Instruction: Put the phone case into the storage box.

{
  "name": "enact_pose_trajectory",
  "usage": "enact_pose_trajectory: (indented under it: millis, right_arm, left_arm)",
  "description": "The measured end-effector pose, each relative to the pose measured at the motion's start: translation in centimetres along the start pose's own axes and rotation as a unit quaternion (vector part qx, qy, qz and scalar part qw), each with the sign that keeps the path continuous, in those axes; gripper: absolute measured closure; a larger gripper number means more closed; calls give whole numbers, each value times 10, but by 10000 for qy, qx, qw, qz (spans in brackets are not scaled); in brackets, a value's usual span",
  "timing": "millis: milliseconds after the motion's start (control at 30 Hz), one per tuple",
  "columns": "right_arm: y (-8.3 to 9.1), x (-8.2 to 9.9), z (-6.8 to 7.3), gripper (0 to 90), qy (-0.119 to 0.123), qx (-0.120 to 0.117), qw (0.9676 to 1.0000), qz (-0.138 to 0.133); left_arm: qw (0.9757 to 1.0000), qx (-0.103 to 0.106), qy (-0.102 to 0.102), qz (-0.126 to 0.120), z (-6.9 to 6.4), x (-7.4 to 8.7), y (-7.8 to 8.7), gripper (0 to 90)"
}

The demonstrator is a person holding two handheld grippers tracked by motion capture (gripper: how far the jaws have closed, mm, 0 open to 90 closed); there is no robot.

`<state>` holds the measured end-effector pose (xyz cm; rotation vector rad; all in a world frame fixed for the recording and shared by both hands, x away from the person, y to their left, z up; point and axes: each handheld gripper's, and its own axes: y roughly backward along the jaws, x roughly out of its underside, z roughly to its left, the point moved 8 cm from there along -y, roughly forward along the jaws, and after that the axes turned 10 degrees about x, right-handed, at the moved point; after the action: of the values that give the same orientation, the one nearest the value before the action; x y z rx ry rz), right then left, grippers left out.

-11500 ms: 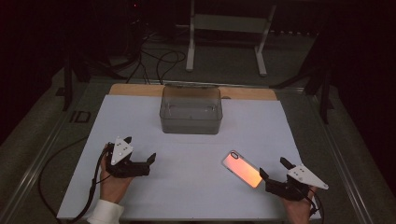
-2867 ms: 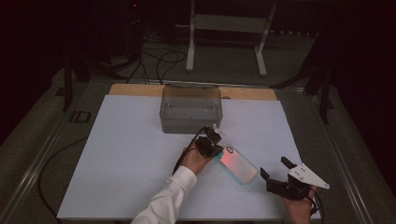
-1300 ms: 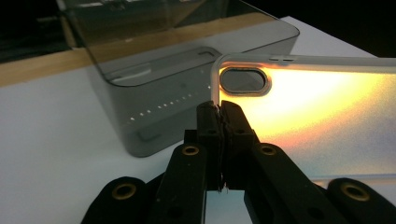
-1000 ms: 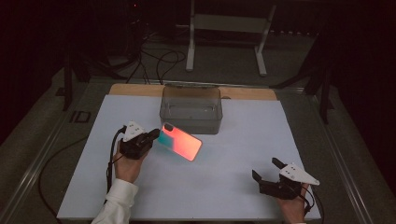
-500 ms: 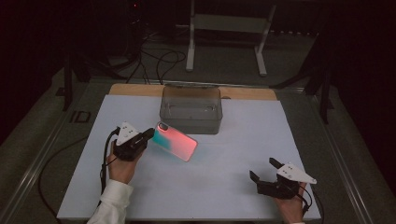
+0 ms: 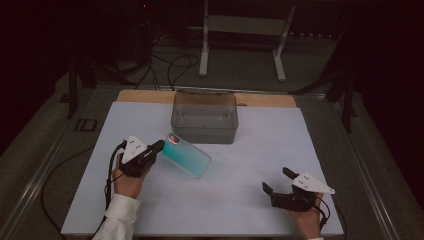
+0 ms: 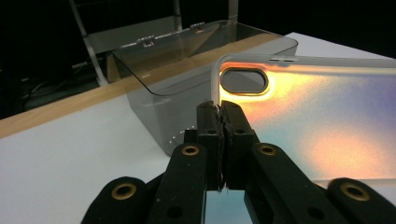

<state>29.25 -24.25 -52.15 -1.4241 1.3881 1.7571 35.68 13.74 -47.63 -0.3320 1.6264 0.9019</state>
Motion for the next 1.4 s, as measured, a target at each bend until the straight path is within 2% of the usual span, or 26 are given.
enact_pose_trajectory:
  millis: [133,200,367,400,533,667,733,767,833,900,967,1033,1167,1400]
  right_arm:
    - [0,-8,5,91,12,-75,10000,-43]
    - [-2,-19,11,92,81,-195,9998,-67]
    - [-6,-34,17,91,150,-302,9994,-68]
    - [-11,-41,21,92,196,-357,9992,13]
    - [-16,-50,28,92,238,-492,9985,104]
    - [-24,-66,44,91,343,-781,9962,156]
    - [-25,-69,46,92,343,-818,9959,163]
    - [-29,-75,53,92,439,-916,9947,185]
    - [-30,-77,55,92,457,-949,9942,201]
    - [-36,-86,64,92,619,-1038,9923,286]
    - [-37,-88,66,92,644,-1066,9918,293]
    - [-42,-97,76,92,723,-1209,9895,327]
    - [-47,-107,86,92,814,-1325,9870,398]
    - [-54,-118,97,92,825,-1568,9831,465]
  left_arm:
    - [10000,-12,-39,-90,1,-3,4,886]
    - [9999,-29,-58,-123,1,-5,7,886]
    - [9999,-33,-103,-134,1,-6,7,886]
    - [9999,-29,-110,-122,0,-6,7,886]
    - [9998,-28,-176,-105,-1,-6,7,886]
    - [9997,-14,-195,-156,-2,-8,7,886]
    - [9996,-8,-213,-160,-2,-9,8,886]
    - [9996,-10,-222,-159,-2,-9,8,886]
    - [9996,-15,-241,-162,-2,-9,9,886]
    - [9995,-10,-255,-165,-2,-9,9,886]
    - [9995,-2,-261,-167,-3,-9,9,886]
    - [9995,15,-272,-163,-4,-9,8,886]
    - [9993,36,-337,-146,-6,-9,8,886]
    - [9991,54,-402,-139,-8,-9,7,886]
